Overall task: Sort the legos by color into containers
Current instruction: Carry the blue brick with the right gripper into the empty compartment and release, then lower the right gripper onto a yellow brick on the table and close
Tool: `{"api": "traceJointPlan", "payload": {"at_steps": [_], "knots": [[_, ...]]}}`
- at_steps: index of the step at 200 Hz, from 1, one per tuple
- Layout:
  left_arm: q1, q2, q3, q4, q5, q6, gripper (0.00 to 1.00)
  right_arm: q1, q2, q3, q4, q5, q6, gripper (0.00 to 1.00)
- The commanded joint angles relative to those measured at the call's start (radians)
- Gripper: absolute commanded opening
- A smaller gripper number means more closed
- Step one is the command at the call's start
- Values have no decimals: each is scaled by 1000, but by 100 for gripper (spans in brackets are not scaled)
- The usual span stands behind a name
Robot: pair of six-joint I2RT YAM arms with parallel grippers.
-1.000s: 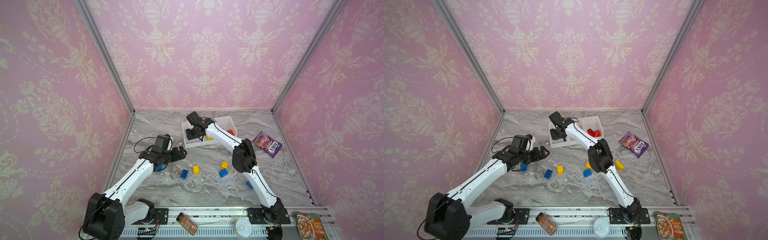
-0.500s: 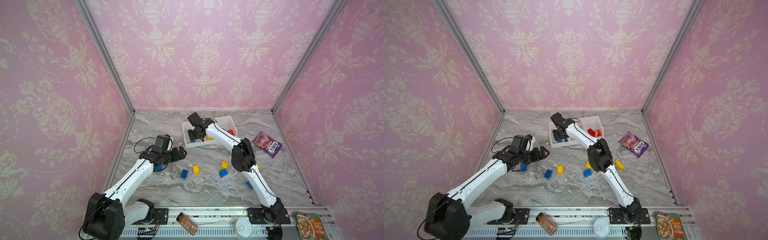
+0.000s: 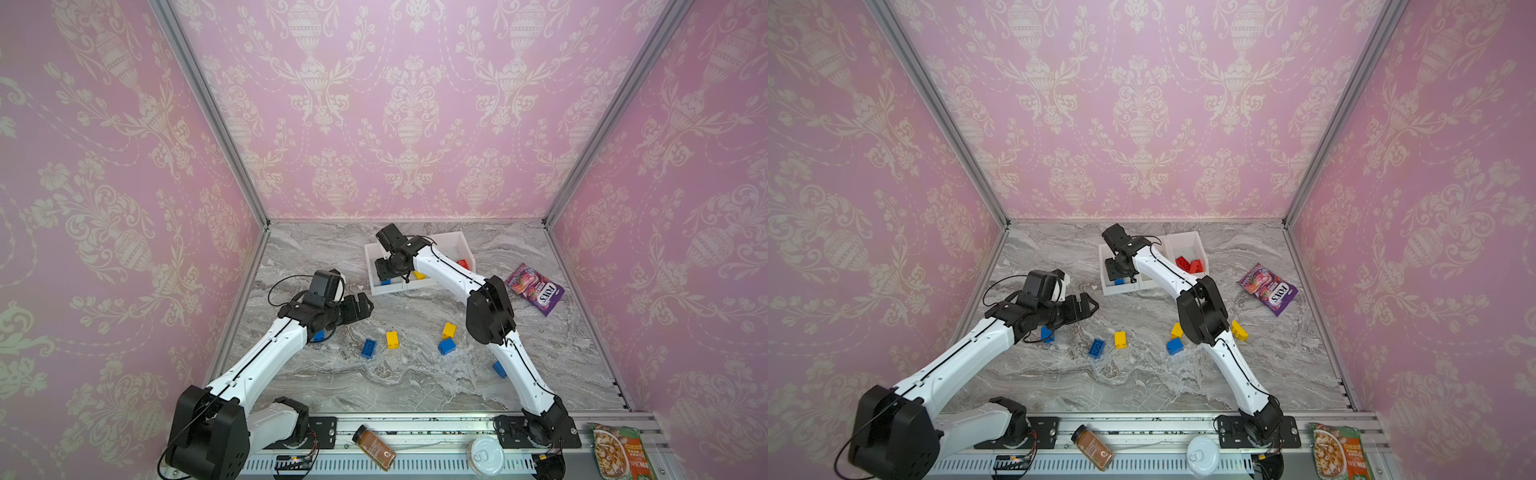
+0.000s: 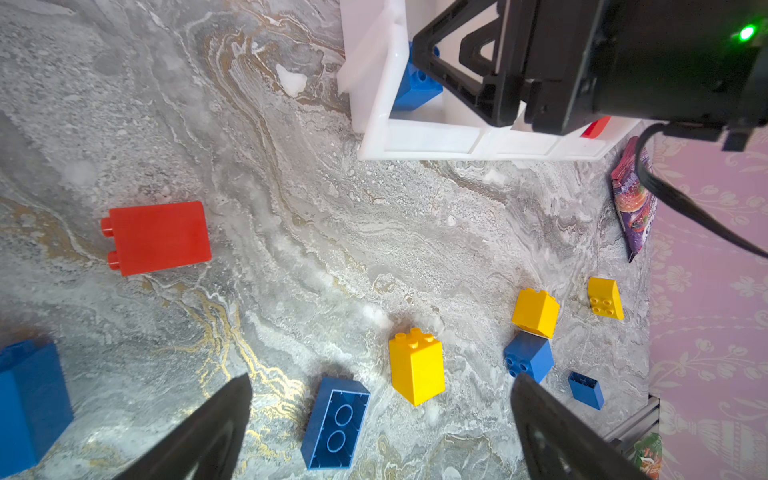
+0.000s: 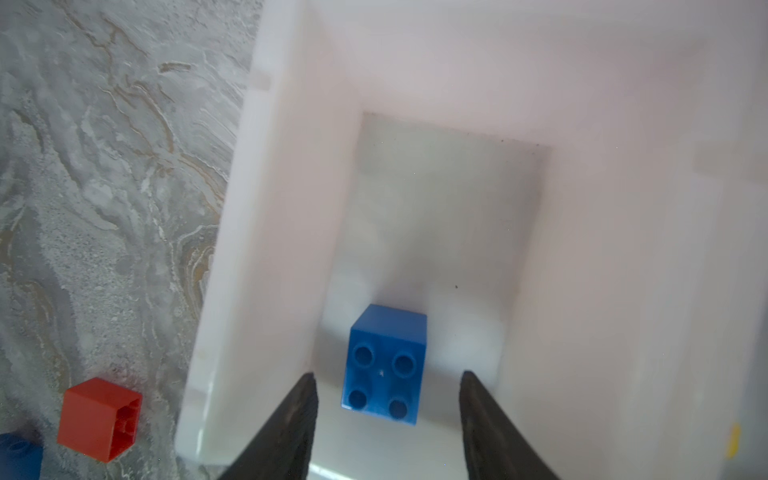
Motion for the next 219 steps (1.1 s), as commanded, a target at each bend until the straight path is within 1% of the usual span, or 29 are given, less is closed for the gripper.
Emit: {"api": "traceJointPlan", "payload": {"at_steps": [1, 33, 93, 134, 161, 197, 219], "knots": [[7, -3, -7, -6, -32, -11, 99, 17, -121, -37, 21, -5, -5, 58], [8, 10, -5, 8, -26, -11, 99, 26, -247, -147, 47, 8, 1, 65], [8, 33, 4, 32, -14, -7, 99, 24, -506, -448, 119, 42, 36, 82], [8, 40, 13, 38, -18, 10, 99, 18, -683, -687, 166, 31, 108, 87], [7, 49, 22, 36, -24, 24, 99, 16, -783, -823, 165, 31, 145, 87], [8, 55, 28, 24, -50, 51, 99, 15, -876, -965, 118, 70, 198, 88], [9, 60, 49, -7, -70, 81, 99, 12, -908, -1016, 82, 81, 225, 89]]}}
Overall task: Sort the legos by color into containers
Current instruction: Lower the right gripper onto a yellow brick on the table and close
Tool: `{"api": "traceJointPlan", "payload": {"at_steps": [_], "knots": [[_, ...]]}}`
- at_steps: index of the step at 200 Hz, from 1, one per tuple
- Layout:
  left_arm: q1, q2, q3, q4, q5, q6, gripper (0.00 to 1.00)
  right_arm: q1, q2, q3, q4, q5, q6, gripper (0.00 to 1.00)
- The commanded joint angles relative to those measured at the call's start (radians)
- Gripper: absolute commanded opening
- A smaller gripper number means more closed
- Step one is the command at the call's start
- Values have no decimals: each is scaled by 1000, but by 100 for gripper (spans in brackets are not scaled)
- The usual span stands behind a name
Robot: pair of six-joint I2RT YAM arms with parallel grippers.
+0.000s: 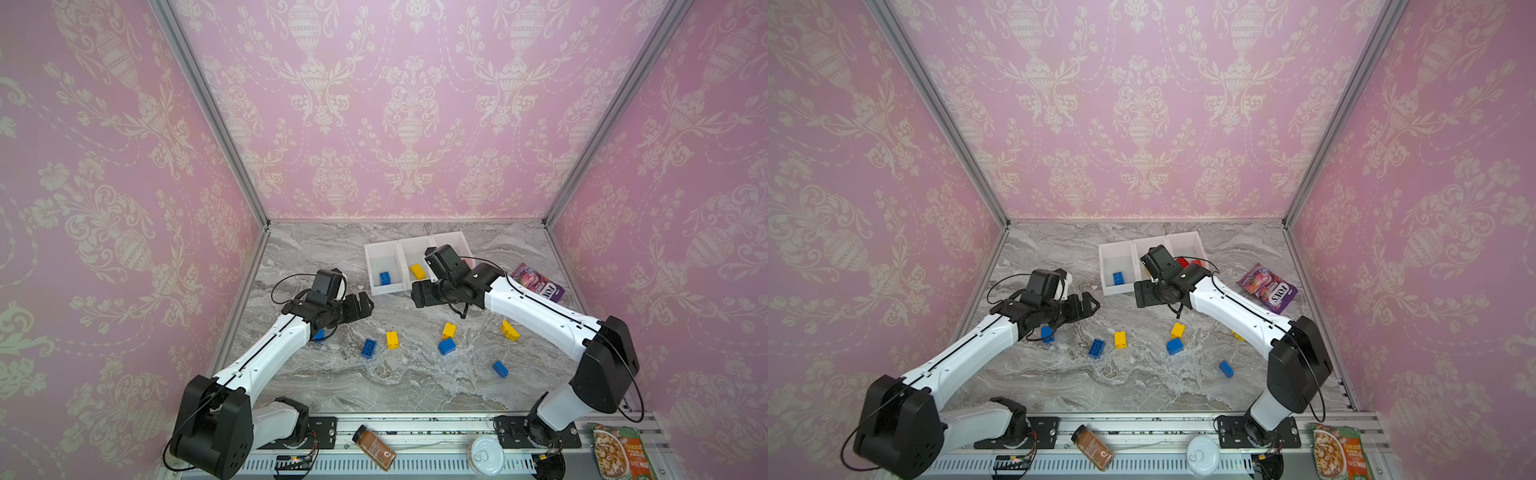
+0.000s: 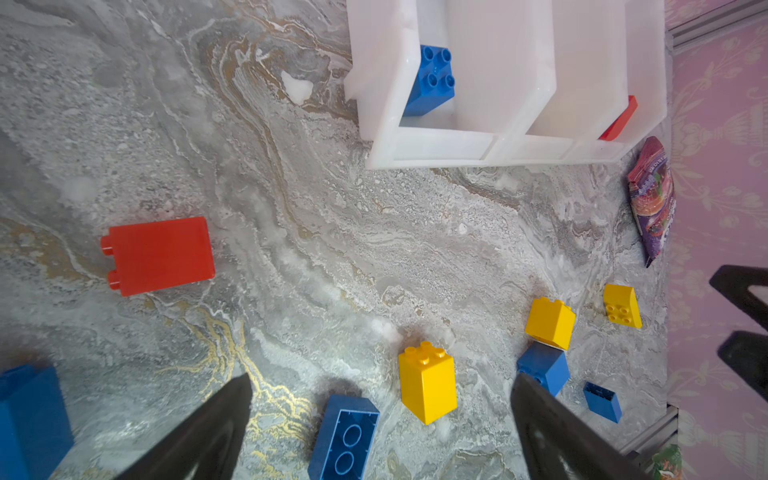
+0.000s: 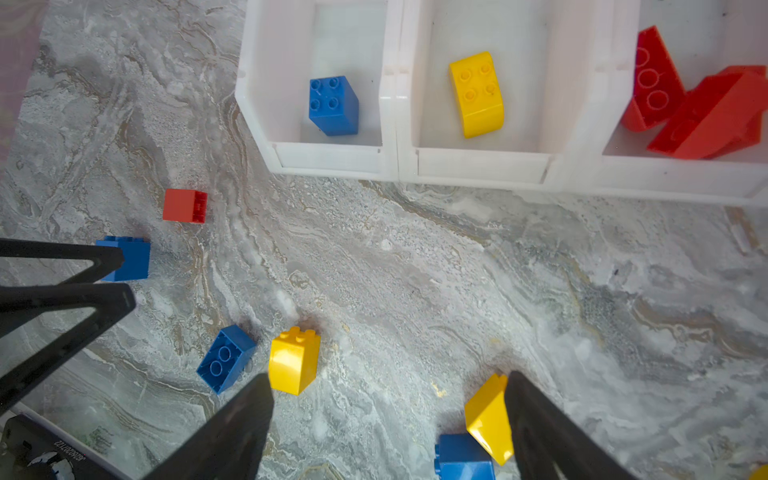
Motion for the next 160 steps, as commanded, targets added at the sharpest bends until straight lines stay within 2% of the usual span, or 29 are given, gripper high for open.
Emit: {"api": "traceJointPlan", "payload": {"at_steps": [1, 42, 81, 160], "knots": [[9, 12, 46, -38, -47, 58, 99, -8, -42, -52, -56, 31, 62, 89], [7, 20, 102, -106, -64, 126, 99, -23, -53, -118, -127, 61, 90, 86], [8, 29, 90, -110, -36, 107, 99, -37, -69, -201, -156, 68, 139, 81], [8, 24, 55, -61, -24, 75, 99, -53, -1, -261, -57, 26, 221, 76]]}}
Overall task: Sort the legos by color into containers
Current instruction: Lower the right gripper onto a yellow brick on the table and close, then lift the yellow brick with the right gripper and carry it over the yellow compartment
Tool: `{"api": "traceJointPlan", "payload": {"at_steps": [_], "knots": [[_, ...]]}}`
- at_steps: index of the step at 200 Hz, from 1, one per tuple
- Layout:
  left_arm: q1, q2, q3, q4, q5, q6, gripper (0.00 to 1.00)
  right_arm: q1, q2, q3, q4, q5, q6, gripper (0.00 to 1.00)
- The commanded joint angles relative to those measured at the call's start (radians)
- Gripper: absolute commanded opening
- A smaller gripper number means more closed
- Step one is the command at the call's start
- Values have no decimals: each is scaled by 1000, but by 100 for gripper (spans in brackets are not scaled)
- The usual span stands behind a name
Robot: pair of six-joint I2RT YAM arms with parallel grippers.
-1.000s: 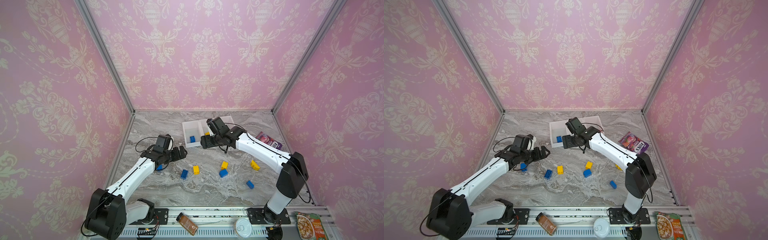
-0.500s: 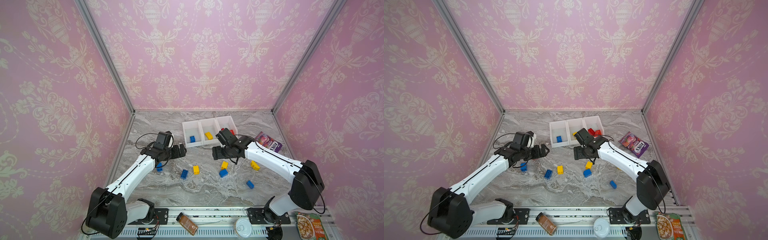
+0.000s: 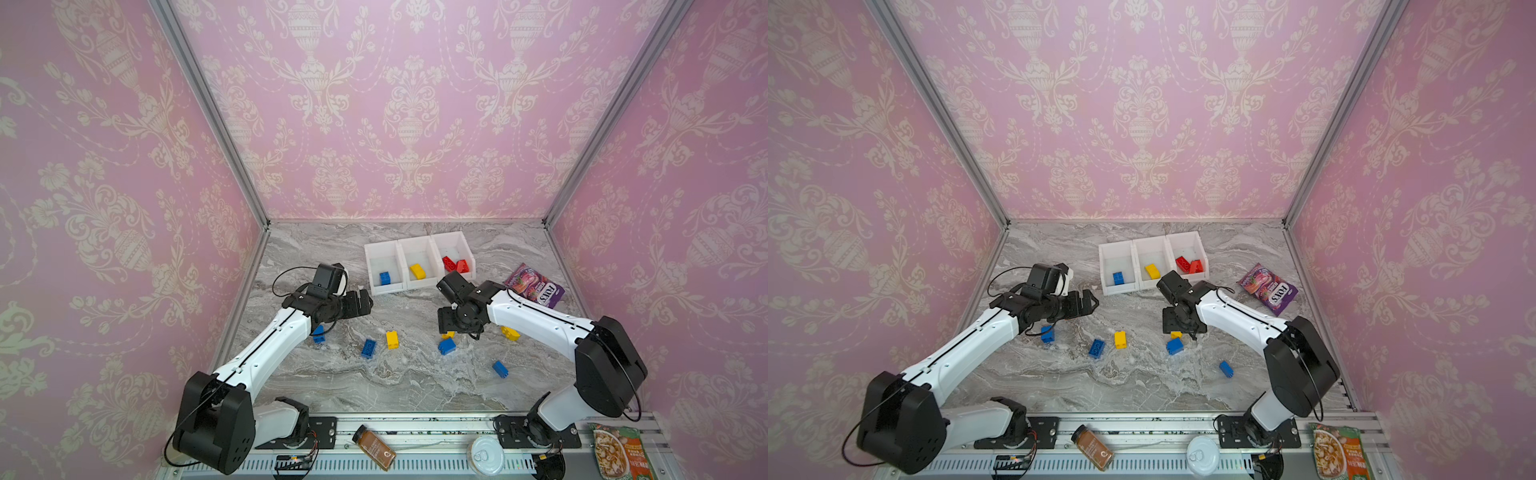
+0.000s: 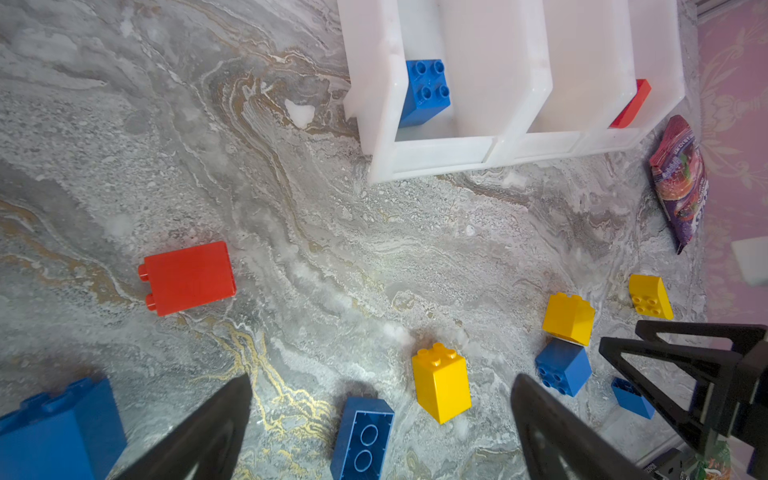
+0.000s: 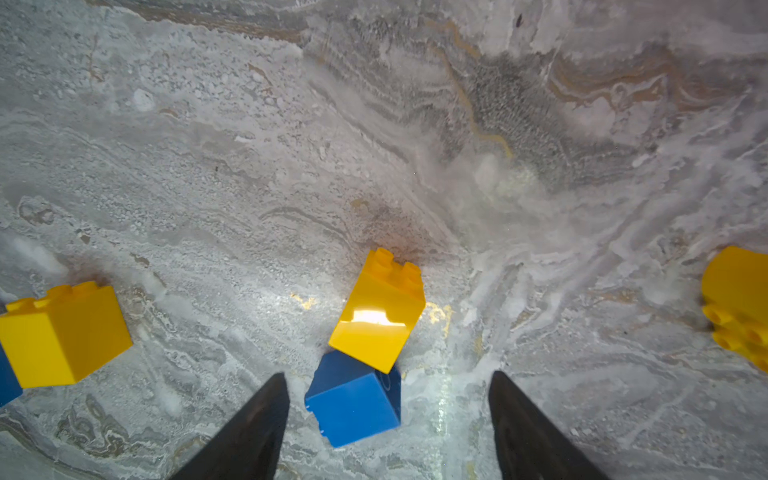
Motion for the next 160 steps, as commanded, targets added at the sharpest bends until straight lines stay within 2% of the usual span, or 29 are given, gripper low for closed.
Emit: {"api": "traceJointPlan", "payload": {"at_steps": [1, 57, 160], "knots": [[8, -1, -15, 4, 4, -9, 99, -4, 14, -10, 34, -7, 55, 76], [9, -17, -26, 4, 0, -12, 99, -6, 70, -28, 95, -30, 139, 73], [7, -16, -35, 18, 7, -20, 99, -6, 115, -56, 138, 9, 183, 67]]}}
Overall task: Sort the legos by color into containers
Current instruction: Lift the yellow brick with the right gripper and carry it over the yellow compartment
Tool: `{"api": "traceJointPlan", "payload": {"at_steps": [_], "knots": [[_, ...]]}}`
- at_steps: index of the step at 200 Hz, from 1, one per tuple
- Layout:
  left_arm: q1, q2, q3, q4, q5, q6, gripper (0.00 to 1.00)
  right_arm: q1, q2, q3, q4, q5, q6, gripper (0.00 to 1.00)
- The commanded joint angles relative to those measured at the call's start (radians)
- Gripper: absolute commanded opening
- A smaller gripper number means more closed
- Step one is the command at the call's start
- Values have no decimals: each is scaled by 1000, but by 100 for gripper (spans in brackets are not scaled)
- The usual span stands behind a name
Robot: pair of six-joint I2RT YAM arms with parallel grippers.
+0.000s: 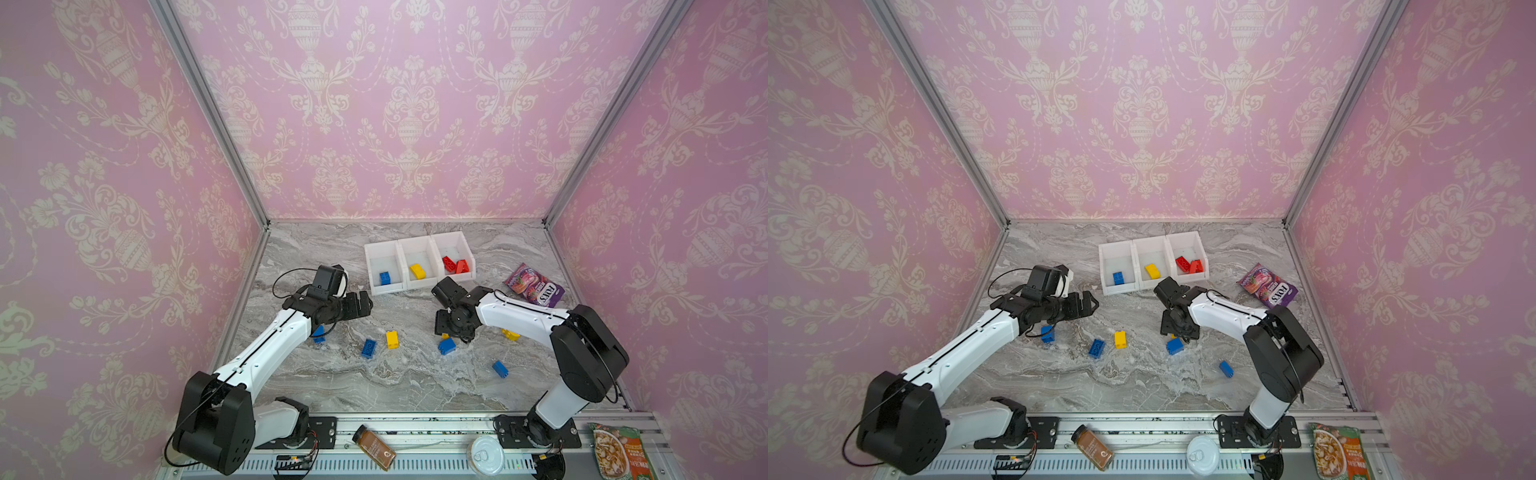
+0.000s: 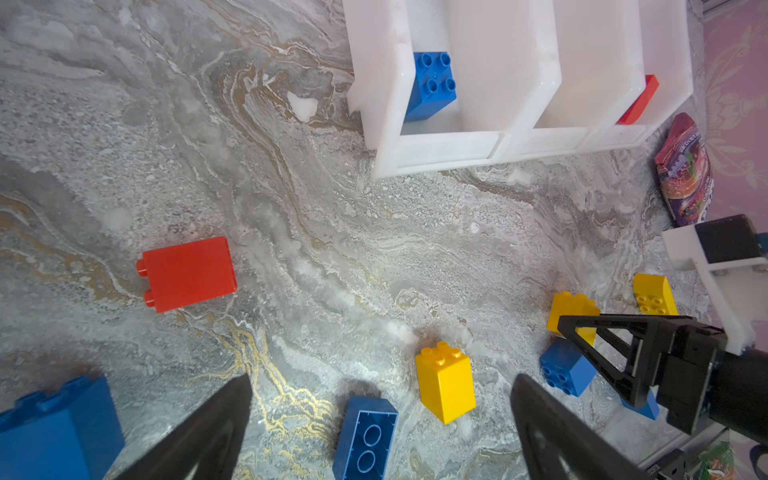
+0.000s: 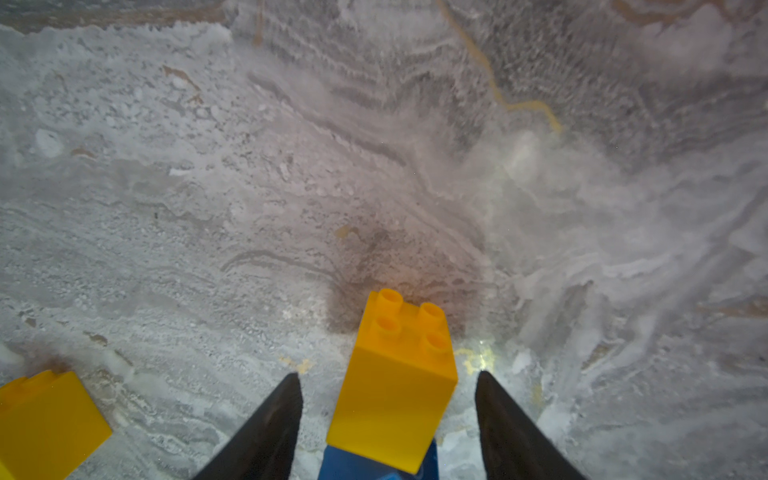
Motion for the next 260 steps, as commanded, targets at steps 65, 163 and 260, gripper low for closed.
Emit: {"api": "traceJointPlan", "payload": {"at_steps": [65, 163, 260], "knots": [[8, -24, -18, 1, 7, -17, 99, -6, 53, 9, 5, 33, -6, 52], [9, -33, -15, -5, 7, -21, 99, -4, 35, 10, -16, 74, -37, 31], [7, -25, -12, 5, 13, -27, 99, 22, 24, 194, -104, 168, -177, 28]]}}
